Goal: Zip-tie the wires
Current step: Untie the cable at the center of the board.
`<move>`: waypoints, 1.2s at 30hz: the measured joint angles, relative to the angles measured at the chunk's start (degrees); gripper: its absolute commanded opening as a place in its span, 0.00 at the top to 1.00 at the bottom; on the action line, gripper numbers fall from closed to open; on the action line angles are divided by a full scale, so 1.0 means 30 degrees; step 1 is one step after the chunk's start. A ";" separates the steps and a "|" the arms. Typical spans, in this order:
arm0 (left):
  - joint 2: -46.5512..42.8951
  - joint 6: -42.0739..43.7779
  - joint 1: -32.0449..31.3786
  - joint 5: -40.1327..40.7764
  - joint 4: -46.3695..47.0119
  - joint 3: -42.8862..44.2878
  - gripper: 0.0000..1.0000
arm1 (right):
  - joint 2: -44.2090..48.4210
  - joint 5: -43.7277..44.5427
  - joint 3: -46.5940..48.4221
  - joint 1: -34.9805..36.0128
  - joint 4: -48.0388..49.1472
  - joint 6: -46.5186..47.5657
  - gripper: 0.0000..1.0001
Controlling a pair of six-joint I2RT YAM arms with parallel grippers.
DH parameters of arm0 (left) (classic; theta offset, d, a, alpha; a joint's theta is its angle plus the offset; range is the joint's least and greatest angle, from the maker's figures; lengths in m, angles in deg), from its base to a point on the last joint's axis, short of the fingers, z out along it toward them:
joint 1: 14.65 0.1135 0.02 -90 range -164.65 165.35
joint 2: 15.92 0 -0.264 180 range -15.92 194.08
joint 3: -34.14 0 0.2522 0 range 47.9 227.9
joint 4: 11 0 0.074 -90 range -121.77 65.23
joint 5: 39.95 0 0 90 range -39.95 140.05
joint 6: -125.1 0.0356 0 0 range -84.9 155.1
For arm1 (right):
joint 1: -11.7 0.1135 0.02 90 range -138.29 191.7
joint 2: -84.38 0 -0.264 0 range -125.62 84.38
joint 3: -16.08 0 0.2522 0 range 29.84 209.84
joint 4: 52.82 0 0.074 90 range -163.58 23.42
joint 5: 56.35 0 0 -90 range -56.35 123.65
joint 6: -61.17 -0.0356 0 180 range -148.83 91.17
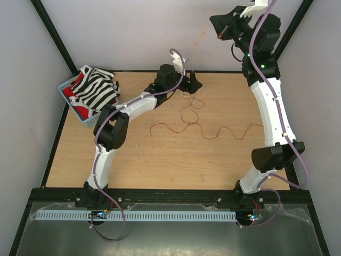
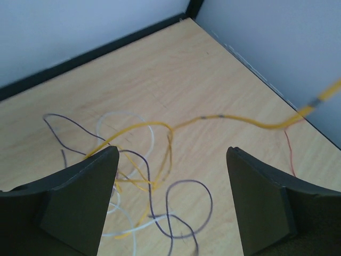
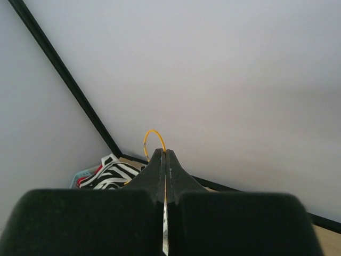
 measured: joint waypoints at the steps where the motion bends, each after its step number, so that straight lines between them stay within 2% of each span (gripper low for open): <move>1: 0.0138 0.0095 0.0015 0.0211 0.0109 0.0248 0.20 | 0.0277 0.0073 -0.0197 0.0000 -0.0015 0.0000 1.00; 6: 0.0772 0.0204 0.0087 0.0707 0.0612 0.0787 0.22 | 0.1778 0.0597 -0.0772 0.0000 -0.0117 0.0022 1.00; 9: 0.1443 0.0138 0.0109 0.0889 0.0729 0.0831 0.34 | 0.2667 0.0721 -0.0823 0.0000 -0.0109 0.0007 1.00; 20: 0.3045 -0.0874 0.1137 0.3300 -0.0080 0.0831 0.41 | 0.6033 0.2098 -0.2958 0.0007 -0.0262 0.0481 1.00; 30: 0.2761 -0.1996 0.5049 0.4634 -0.1603 -0.0597 0.41 | 0.8706 0.7286 -0.4357 0.0000 -0.1224 0.2783 1.00; 36: 0.1683 -0.2477 0.6309 0.3898 -0.2288 -0.2004 0.27 | 0.8961 0.7577 -0.4670 -0.0022 -0.1268 0.3417 1.00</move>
